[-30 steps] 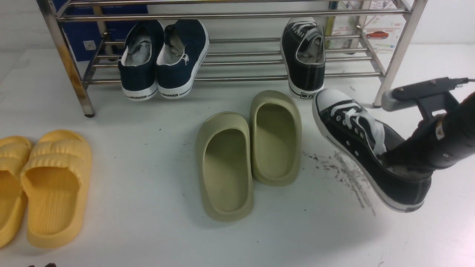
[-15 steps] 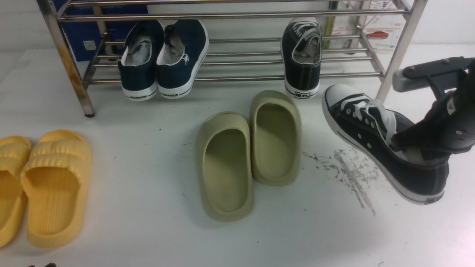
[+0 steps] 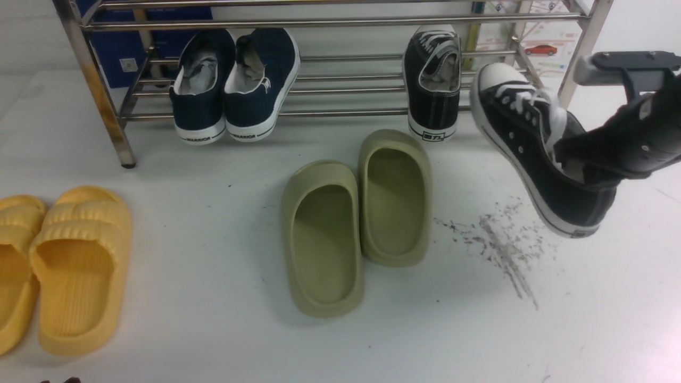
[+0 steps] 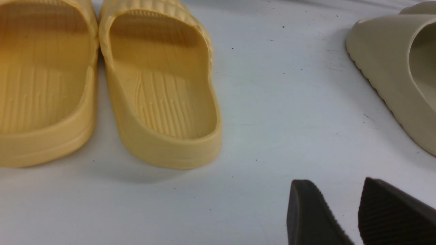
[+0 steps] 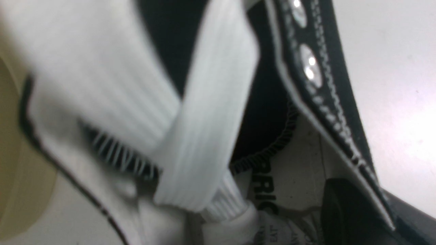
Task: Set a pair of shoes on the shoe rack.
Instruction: Use the right arm to put a shoe into the shoe rack
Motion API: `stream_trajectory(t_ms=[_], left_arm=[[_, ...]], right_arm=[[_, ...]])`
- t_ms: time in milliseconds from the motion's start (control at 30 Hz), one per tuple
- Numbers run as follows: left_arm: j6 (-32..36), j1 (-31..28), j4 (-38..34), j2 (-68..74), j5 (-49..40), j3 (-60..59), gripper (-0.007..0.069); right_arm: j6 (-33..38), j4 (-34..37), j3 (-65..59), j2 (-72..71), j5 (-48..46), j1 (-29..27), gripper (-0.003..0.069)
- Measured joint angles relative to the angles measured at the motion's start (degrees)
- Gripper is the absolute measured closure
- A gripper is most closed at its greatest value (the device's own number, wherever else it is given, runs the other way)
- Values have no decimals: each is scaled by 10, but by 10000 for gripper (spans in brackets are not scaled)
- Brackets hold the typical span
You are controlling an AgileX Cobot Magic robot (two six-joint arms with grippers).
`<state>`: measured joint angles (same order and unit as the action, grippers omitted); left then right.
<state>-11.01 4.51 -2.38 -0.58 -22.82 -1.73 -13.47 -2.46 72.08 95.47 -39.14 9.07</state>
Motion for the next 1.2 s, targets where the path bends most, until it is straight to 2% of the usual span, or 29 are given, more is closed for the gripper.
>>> stream_trajectory(t_ms=[333,633,867,1000,1200], left_arm=[[0,0,0,0,0,0,387],[0,0,0,0,0,0,387],[0,0,0,0,0,0,387],[0,0,0,0,0,0,387],[0,0,0,0,0,0,387]], right_arm=[[4,9,106,89,-3,0,645],[-10,5,121,91,-28,-1,645],[-34,3,122,91,-35,-29,645],[-36,11,122,92,-4,-37,645],[-36,62,123,116,78,-37,645]])
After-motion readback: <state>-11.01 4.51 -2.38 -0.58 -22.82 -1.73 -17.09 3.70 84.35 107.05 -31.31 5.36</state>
